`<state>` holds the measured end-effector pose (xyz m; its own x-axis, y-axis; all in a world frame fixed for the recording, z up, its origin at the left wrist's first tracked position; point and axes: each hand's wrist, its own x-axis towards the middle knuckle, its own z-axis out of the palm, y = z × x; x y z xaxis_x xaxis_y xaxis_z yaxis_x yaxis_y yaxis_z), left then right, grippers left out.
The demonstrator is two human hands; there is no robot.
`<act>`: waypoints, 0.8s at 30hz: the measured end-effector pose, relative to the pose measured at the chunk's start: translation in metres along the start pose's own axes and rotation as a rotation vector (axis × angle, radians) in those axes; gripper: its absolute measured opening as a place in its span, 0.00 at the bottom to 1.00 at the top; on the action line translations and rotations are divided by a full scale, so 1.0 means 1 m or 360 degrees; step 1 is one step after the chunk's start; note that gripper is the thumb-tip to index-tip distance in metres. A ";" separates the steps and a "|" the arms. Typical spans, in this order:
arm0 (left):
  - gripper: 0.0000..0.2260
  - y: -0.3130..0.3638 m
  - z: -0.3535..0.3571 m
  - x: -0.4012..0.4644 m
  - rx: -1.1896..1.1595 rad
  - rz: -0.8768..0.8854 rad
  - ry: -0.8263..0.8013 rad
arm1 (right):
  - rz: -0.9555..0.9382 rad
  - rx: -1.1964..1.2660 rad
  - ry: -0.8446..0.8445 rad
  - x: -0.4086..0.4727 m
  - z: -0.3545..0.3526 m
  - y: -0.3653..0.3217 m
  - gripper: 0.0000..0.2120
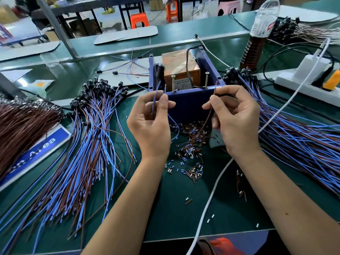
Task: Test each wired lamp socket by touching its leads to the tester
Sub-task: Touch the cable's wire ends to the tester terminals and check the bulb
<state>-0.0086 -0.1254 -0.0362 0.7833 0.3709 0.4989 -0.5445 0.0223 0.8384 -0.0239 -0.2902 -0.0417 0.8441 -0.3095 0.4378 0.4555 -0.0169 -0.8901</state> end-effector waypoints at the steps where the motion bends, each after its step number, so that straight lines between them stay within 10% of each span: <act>1: 0.02 -0.001 0.000 0.002 -0.0016 -0.0031 0.0061 | -0.0054 -0.0075 0.0063 0.000 0.000 0.001 0.01; 24: 0.06 -0.004 0.005 0.002 0.0019 -0.0122 0.0048 | -0.0438 -0.0492 0.0212 -0.004 0.012 0.000 0.07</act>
<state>-0.0037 -0.1293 -0.0376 0.8131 0.3962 0.4265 -0.4796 0.0408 0.8765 -0.0240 -0.2771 -0.0420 0.6500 -0.3731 0.6620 0.5354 -0.3934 -0.7474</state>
